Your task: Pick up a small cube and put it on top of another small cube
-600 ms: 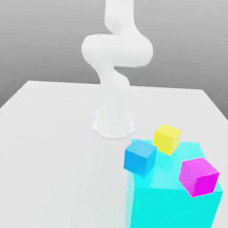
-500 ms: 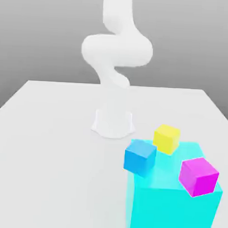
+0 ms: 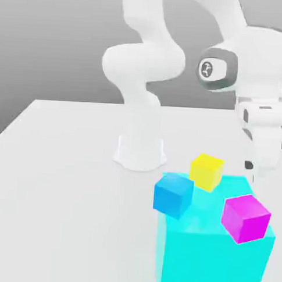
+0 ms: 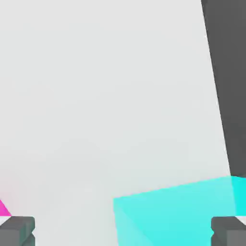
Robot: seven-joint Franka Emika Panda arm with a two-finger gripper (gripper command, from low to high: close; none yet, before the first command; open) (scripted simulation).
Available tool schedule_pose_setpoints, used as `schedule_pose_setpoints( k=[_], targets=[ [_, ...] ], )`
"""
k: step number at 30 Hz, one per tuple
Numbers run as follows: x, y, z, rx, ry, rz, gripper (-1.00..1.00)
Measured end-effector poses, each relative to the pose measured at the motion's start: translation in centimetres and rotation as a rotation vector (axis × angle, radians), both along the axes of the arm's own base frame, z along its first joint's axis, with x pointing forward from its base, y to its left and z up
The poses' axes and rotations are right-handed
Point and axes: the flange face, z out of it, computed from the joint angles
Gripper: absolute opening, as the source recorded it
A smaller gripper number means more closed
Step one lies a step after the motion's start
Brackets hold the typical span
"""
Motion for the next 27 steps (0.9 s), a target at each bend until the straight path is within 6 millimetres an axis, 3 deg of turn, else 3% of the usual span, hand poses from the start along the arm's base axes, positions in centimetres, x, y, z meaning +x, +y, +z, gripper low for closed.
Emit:
schedule_pose_setpoints(
  k=[6, 9, 17, 18, 24, 27],
  targets=[
    [-4.1, -1.5, -5.0, -0.062, 0.122, 0.218, 0.0],
    [-5.9, -1.4, -5.4, -0.075, 0.131, 0.364, 0.0],
    [-6.3, -1.3, -10.9, -0.078, 0.132, 0.406, 0.0],
    [-6.4, -1.3, -11.6, -0.078, 0.132, 0.407, -1.0],
    [-6.4, -1.4, -11.9, -0.079, 0.134, 0.407, -1.0],
    [-6.3, -1.3, -10.6, -0.08, 0.133, 0.407, -1.0]
  ],
)
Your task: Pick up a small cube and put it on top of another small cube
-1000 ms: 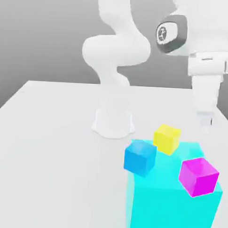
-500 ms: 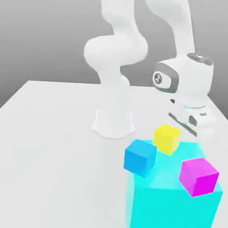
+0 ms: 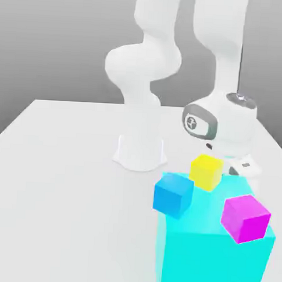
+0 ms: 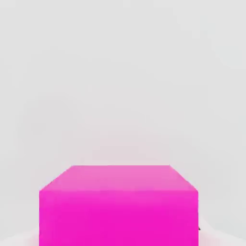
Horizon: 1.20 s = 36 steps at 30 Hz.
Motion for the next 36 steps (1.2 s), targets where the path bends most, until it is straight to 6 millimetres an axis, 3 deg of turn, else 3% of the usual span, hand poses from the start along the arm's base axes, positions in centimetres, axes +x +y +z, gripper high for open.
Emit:
schedule_pose_setpoints(
  k=[7, 13, 19, 22, 26, 29, 31, 33, 36],
  targets=[
    [0.3, 0.5, 5.1, 0.01, -0.006, 0.008, -1.0],
    [7.6, 2.7, 9.5, 0.065, -0.027, -0.162, -1.0],
    [15.8, 2.8, 15.5, 0.119, -0.042, -0.375, -1.0],
    [20.0, 0.2, 19.3, 0.124, -0.038, -0.545, -1.0],
    [24.5, -4.7, 25.0, 0.122, -0.031, -0.786, -1.0],
    [26.2, -9.4, 28.8, 0.096, -0.02, -0.974, -1.0],
    [26.3, -12.8, 30.6, 0.062, -0.01, -1.101, -1.0],
    [25.7, -15.5, 30.3, 0.02, 0.0, -1.198, -1.0],
    [25.5, -16.3, 26.3, 0.006, 0.003, -1.228, -1.0]
  ],
)
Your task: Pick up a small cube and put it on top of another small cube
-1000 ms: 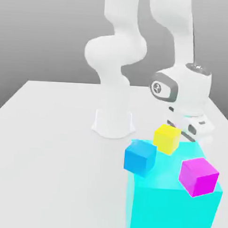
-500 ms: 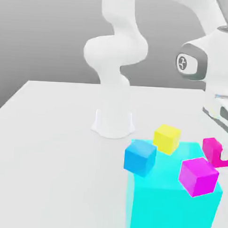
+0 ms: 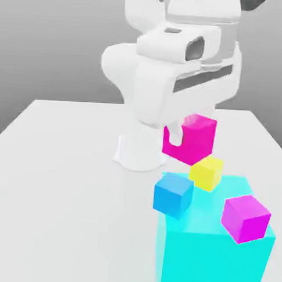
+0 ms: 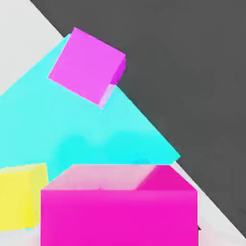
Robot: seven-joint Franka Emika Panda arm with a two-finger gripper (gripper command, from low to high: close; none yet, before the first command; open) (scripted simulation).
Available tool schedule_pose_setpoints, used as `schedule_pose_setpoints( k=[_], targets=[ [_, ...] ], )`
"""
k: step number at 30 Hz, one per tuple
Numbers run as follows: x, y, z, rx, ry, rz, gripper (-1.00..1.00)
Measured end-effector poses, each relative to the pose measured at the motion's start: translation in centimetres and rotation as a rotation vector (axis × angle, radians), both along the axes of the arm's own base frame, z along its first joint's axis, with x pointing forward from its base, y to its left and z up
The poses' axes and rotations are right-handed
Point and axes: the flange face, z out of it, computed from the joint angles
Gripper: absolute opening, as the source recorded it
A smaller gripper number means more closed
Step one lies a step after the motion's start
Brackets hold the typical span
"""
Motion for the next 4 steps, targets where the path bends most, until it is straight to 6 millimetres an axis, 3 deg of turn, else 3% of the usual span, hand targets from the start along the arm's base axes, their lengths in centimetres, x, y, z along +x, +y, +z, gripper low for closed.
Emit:
schedule_pose_setpoints(
  k=[1, 4],
  targets=[
    [-0.07, -0.08, -1.04, -0.001, 0.001, -0.002, 1.0],
    [-0.07, -0.08, -1.04, -0.001, 0.001, -0.002, 1.0]
  ],
)
